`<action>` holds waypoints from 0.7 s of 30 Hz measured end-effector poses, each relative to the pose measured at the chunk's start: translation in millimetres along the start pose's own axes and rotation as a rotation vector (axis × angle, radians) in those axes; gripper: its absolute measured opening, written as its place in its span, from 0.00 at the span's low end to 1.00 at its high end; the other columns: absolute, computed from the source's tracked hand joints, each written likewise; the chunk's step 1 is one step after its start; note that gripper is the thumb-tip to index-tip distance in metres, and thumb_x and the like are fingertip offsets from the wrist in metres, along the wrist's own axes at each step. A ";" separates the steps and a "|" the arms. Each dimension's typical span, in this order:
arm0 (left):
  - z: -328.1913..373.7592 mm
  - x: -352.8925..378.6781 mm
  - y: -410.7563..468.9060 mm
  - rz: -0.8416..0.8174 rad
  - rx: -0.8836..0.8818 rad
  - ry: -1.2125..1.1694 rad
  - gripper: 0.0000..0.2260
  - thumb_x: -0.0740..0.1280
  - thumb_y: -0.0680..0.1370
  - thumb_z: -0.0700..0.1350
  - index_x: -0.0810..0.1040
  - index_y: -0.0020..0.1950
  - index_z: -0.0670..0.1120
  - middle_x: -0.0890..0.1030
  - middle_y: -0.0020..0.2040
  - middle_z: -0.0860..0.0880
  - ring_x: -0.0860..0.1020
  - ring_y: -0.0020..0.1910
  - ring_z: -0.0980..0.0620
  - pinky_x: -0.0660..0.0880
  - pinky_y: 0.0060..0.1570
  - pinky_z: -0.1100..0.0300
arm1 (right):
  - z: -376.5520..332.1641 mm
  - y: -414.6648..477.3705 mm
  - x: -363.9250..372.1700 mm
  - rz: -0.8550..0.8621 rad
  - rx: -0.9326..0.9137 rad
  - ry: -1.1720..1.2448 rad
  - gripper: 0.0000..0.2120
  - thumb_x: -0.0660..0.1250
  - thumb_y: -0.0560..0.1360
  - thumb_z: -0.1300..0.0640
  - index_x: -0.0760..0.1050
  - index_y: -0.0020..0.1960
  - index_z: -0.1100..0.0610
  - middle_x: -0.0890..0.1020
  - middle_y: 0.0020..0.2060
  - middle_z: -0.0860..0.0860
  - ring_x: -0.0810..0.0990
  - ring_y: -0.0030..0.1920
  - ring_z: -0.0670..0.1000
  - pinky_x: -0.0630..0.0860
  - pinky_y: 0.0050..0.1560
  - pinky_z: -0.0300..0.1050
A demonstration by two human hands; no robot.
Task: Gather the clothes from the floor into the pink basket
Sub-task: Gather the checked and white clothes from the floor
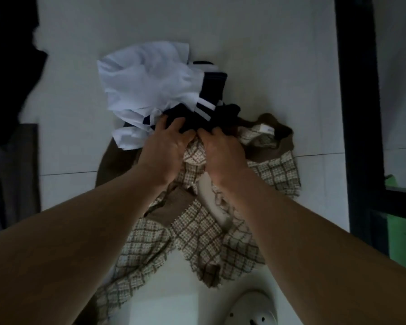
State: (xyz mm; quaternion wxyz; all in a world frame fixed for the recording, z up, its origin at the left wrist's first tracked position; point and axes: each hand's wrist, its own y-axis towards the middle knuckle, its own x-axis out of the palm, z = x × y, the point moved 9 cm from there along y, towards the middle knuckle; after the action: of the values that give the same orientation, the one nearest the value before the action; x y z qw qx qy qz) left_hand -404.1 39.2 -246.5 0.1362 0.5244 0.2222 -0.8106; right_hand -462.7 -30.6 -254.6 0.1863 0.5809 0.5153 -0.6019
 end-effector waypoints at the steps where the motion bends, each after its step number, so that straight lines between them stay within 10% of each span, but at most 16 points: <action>1: 0.2 -8.0 0.3 0.018 -0.010 -0.038 0.19 0.66 0.70 0.33 0.78 0.60 0.43 0.76 0.58 0.40 0.71 0.58 0.33 0.75 0.50 0.40 | -4.1 0.0 -4.8 0.023 0.018 0.049 0.16 0.60 0.79 0.60 0.71 0.66 0.55 0.77 0.56 0.60 0.79 0.51 0.64 0.75 0.49 0.55; 10: 27.1 -68.2 -122.1 -0.048 -0.130 -0.117 0.25 0.72 0.64 0.32 0.78 0.60 0.45 0.78 0.57 0.41 0.76 0.48 0.35 0.78 0.41 0.47 | -65.0 -121.3 -43.6 0.162 -0.001 0.161 0.10 0.69 0.70 0.66 0.78 0.51 0.58 0.79 0.45 0.58 0.78 0.33 0.61 0.77 0.31 0.52; 21: 76.4 -279.3 -221.4 -0.013 -0.275 -0.178 0.19 0.70 0.70 0.40 0.77 0.61 0.47 0.76 0.60 0.43 0.76 0.50 0.37 0.78 0.41 0.45 | -152.0 -226.1 -233.6 0.120 -0.051 0.171 0.12 0.73 0.68 0.64 0.77 0.50 0.57 0.79 0.50 0.59 0.79 0.33 0.60 0.78 0.30 0.52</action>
State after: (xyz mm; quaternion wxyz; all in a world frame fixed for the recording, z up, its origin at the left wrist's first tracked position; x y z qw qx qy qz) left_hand -449.6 188.6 82.8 0.2204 0.4255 0.3216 -0.8167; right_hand -511.9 99.5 76.2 0.1922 0.6550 0.5088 -0.5246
